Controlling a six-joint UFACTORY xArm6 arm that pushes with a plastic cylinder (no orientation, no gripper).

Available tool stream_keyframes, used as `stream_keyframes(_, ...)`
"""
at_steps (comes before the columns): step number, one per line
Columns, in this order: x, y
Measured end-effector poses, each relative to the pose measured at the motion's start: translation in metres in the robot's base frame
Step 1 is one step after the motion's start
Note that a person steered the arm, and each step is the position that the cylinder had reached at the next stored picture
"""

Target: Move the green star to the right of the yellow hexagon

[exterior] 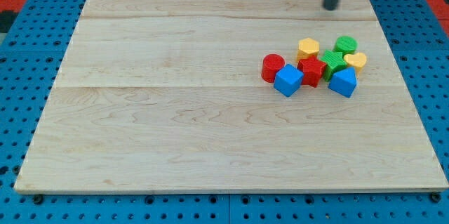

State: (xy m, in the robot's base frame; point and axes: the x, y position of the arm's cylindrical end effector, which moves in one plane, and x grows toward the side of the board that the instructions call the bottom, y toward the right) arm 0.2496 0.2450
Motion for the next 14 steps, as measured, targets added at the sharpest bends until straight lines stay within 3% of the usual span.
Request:
stream_keyframes(1,0.001,0.005)
stream_keyframes(2,0.028,0.052)
stream_keyframes(3,0.132,0.088)
stream_keyframes(4,0.166,0.017)
stream_keyframes(5,0.166,-0.108)
stream_keyframes(6,0.141,-0.176)
stream_keyframes(7,0.136,-0.165)
stream_keyframes(8,0.171,-0.134)
stream_keyframes(9,0.180,-0.096)
stream_keyframes(10,0.134,-0.103)
stream_keyframes(12,0.081,-0.242)
stream_keyframes(14,0.058,-0.206)
